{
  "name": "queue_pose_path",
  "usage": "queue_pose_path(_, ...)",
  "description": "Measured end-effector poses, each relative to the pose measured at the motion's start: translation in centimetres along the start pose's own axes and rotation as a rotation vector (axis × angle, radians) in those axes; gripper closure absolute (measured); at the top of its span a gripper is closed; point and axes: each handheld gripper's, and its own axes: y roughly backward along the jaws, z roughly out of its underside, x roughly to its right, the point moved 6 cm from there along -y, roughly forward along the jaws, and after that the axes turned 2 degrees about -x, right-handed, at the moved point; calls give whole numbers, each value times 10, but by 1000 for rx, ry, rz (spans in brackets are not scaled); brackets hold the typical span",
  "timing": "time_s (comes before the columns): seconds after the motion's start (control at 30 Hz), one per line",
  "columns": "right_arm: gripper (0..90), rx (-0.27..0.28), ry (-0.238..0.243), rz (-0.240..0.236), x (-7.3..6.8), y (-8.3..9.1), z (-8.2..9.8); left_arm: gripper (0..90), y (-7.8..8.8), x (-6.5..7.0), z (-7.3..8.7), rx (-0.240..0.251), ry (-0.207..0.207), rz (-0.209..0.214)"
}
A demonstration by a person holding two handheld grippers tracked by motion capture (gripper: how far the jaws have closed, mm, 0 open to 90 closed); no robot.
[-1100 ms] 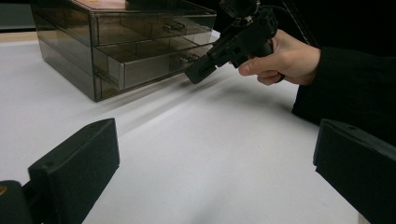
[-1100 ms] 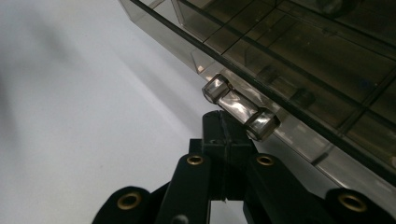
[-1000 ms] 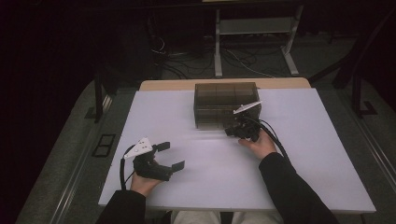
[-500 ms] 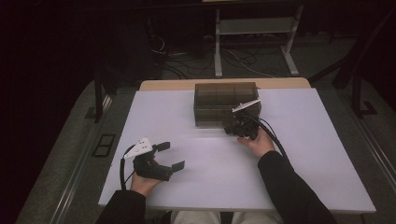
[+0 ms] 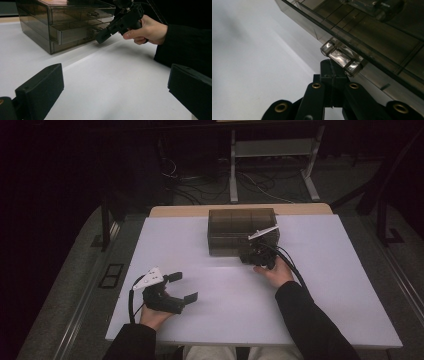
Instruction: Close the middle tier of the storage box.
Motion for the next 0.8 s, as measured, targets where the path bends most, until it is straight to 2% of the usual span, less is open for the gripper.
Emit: queue_pose_path(0.8, 888, 1, -12, 17, 6, -5, -7, 0, 1, 0, 0, 1, 0, 1)
